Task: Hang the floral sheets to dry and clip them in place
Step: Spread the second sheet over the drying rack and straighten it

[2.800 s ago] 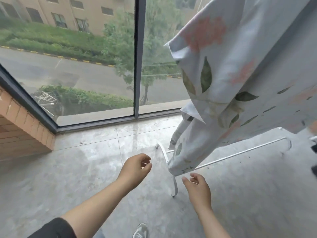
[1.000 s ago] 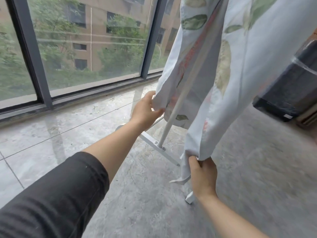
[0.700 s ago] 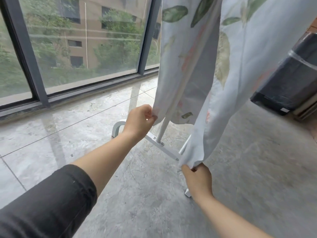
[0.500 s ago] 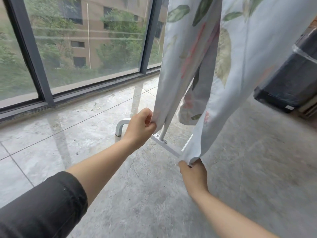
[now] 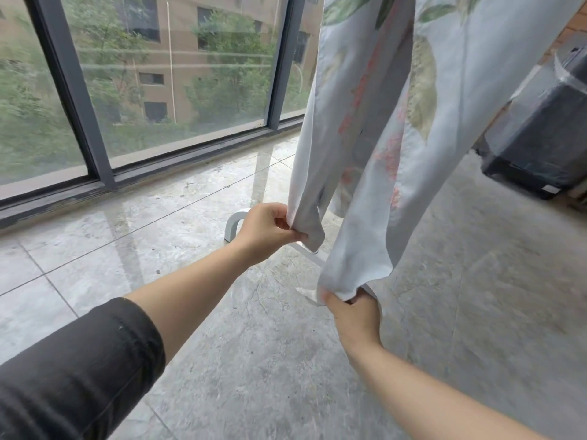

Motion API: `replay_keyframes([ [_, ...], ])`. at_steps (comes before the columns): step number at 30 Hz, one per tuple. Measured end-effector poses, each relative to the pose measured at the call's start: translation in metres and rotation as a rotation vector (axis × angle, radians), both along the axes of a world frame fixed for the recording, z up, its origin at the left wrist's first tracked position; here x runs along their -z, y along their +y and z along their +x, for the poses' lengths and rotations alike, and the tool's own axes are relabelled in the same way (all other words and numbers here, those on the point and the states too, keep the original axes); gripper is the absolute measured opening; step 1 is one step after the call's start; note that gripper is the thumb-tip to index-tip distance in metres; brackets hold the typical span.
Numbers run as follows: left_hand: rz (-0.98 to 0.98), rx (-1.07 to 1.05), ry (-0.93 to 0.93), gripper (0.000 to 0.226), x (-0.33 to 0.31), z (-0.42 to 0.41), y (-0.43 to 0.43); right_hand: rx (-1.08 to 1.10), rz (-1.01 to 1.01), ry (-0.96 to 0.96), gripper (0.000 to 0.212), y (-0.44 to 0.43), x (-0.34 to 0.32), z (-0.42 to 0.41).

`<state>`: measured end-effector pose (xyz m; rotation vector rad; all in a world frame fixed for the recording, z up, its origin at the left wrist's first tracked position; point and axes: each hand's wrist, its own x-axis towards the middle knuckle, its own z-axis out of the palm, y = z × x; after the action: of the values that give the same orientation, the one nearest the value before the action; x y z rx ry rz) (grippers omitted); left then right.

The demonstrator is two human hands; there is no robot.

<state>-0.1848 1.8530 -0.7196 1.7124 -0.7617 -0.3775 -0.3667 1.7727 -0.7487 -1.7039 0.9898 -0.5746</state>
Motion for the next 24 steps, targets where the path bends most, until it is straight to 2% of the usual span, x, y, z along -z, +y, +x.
replay_keyframes([
  [4,-0.017,-0.059,-0.03,0.031,0.022,-0.006,0.01,0.036,0.11,0.092,0.007,0.004,0.02,-0.003],
  [7,0.097,-0.04,-0.102,0.026,0.029,-0.008,0.013,0.035,0.099,0.114,0.012,0.004,0.03,-0.001],
  [10,0.217,-0.042,-0.212,0.046,0.034,-0.012,0.015,0.036,0.049,0.123,0.016,0.008,0.032,-0.001],
  [13,0.276,-0.038,-0.219,0.052,0.045,-0.014,0.017,0.047,0.046,0.08,0.022,0.014,0.036,-0.003],
  [16,0.316,-0.018,-0.201,0.052,0.049,-0.012,0.02,0.049,0.042,0.079,0.01,0.016,0.037,-0.003],
  [19,0.35,-0.033,-0.191,0.049,0.055,-0.011,0.025,0.079,0.053,0.098,0.022,0.015,0.039,-0.003],
  [22,0.435,-0.034,-0.175,0.041,0.065,-0.012,0.029,0.071,0.056,0.088,0.006,0.021,0.041,0.0],
  [24,0.49,-0.018,-0.145,0.035,0.074,-0.017,0.031,0.051,0.016,0.092,0.008,0.024,0.043,0.002],
])
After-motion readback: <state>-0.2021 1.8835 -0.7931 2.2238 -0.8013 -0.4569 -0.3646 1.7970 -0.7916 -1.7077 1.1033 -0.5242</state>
